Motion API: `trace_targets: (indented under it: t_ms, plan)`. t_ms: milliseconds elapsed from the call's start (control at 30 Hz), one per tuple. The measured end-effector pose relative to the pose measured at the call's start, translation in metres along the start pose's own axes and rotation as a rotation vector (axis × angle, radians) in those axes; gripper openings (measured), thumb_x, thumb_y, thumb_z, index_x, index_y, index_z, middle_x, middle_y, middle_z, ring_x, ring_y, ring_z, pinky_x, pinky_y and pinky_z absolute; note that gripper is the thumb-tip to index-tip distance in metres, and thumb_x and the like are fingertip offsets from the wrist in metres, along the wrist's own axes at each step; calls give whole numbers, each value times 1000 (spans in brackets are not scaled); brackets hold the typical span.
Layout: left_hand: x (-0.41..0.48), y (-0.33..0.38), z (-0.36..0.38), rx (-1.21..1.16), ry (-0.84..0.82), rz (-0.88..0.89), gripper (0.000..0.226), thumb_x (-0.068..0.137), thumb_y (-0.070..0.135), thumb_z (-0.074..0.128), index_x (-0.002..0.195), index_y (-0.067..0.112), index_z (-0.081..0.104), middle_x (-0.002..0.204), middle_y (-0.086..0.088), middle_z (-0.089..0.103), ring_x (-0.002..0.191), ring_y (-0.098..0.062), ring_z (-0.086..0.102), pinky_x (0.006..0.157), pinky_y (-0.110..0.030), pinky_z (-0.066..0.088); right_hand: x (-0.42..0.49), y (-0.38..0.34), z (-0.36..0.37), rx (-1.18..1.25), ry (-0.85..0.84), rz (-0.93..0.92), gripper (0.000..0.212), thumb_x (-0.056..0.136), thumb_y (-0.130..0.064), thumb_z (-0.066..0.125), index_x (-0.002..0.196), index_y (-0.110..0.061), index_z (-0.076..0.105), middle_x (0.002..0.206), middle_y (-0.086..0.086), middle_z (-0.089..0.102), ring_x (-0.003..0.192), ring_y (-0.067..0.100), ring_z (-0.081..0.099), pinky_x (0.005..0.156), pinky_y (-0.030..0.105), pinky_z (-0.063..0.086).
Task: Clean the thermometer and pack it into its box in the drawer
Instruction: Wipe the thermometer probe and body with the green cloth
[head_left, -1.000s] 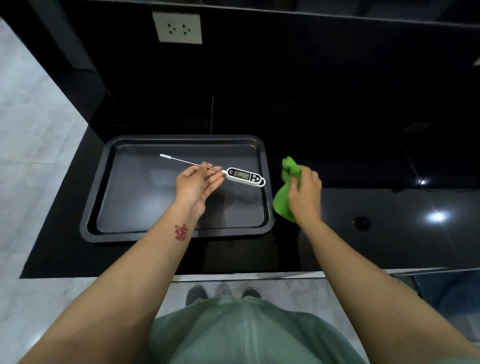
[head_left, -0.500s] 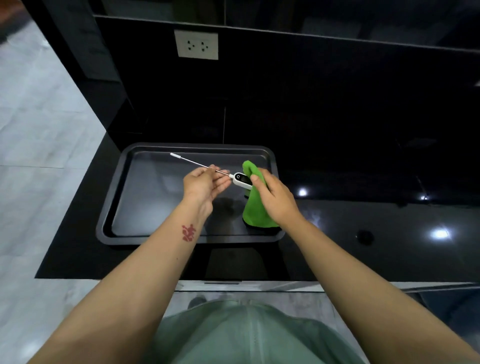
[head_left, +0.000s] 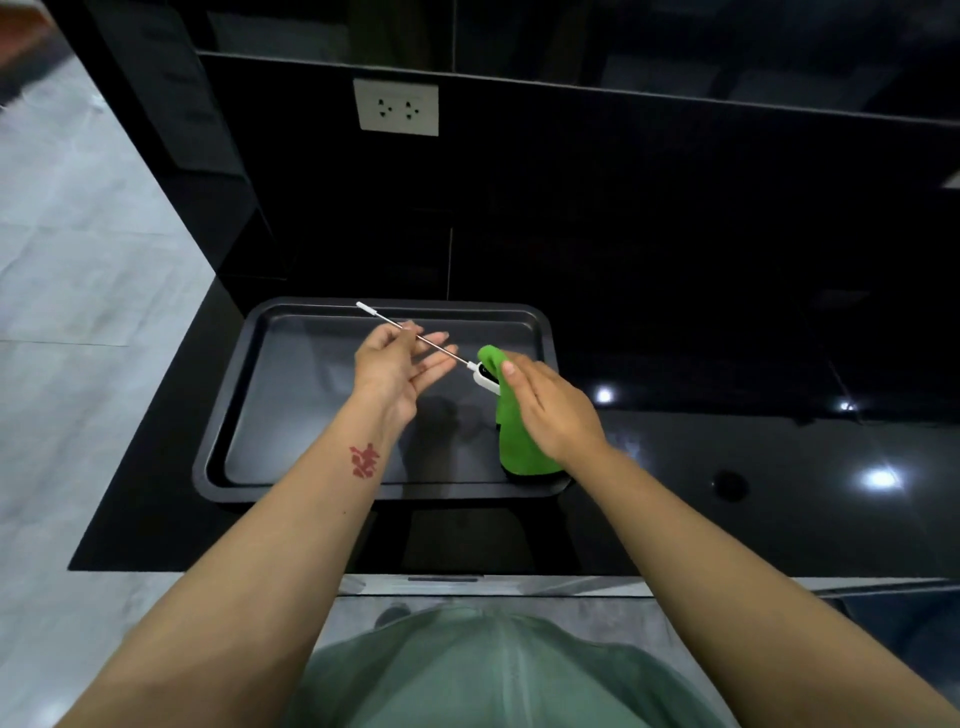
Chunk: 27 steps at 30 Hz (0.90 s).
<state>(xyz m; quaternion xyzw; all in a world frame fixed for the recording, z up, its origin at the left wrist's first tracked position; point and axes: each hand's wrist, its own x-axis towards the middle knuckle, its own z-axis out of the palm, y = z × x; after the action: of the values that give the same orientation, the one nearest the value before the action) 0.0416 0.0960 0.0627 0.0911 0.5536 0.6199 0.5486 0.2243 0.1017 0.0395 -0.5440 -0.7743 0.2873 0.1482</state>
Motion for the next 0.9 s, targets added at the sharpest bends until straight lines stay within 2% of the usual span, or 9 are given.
trace_targets:
  t_ms: [100, 233, 333, 400, 533, 600, 733, 800, 900]
  plan:
    - [0, -2, 3, 9, 6, 4, 20, 103, 14, 43, 86, 8, 51, 88, -17, 69, 73, -30, 71, 60, -35, 62, 5, -4, 0, -150, -32, -25, 53, 98, -59, 15, 137, -34, 40, 125, -2, 58, 112, 22, 58, 82, 40, 48]
    - [0, -3, 6, 38, -12, 14, 21, 104, 14, 40, 86, 10, 52, 89, -15, 70, 75, -29, 72, 62, -35, 62, 9, -5, 3, -284, -18, -42, 46, 98, -58, 20, 112, -21, 45, 91, -4, 56, 85, 25, 61, 63, 36, 42]
    - [0, -2, 8, 43, -4, 8, 21, 103, 13, 41, 86, 10, 52, 88, -14, 70, 77, -30, 72, 65, -37, 62, 9, -6, 5, -330, 15, -26, 46, 99, -57, 22, 116, -21, 44, 84, -4, 52, 80, 25, 61, 59, 35, 40]
    - [2, -2, 8, 41, 2, 3, 21, 103, 12, 41, 86, 9, 52, 87, -15, 70, 75, -30, 72, 64, -37, 62, 12, -6, 5, -277, 8, 36, 47, 99, -56, 22, 123, -23, 45, 89, 0, 60, 88, 27, 63, 63, 36, 43]
    - [6, -3, 6, 48, 4, 13, 20, 103, 12, 42, 85, 8, 51, 87, -16, 69, 70, -30, 72, 62, -37, 62, 18, -9, 3, 20, -31, 248, 54, 98, -59, 19, 128, -27, 50, 118, 7, 66, 109, 33, 59, 87, 42, 48]
    - [6, -3, 5, 41, 8, 16, 19, 103, 12, 43, 85, 8, 50, 87, -16, 69, 70, -30, 72, 62, -36, 62, 17, -13, 3, -61, -25, 203, 53, 99, -56, 17, 125, -24, 50, 115, 9, 66, 106, 34, 60, 85, 42, 48]
    - [8, 0, 7, 70, 14, 39, 18, 103, 13, 43, 87, 8, 51, 90, -16, 69, 73, -29, 73, 62, -34, 62, 14, -21, 8, -332, 64, -28, 45, 102, -49, 18, 115, -16, 47, 103, 9, 66, 91, 35, 63, 77, 42, 46]
    - [8, 1, 10, 92, 8, 55, 18, 103, 14, 43, 87, 8, 51, 89, -16, 69, 72, -29, 72, 62, -35, 62, 18, -19, 11, -239, 13, 37, 48, 102, -50, 18, 119, -16, 47, 104, 10, 66, 94, 35, 62, 78, 43, 48]
    - [7, 1, 9, 75, 14, 62, 18, 103, 12, 42, 87, 8, 49, 87, -14, 68, 69, -29, 71, 61, -35, 62, 25, -12, 9, -35, -69, 216, 58, 99, -57, 17, 135, -21, 46, 119, 11, 63, 108, 34, 59, 86, 42, 49]
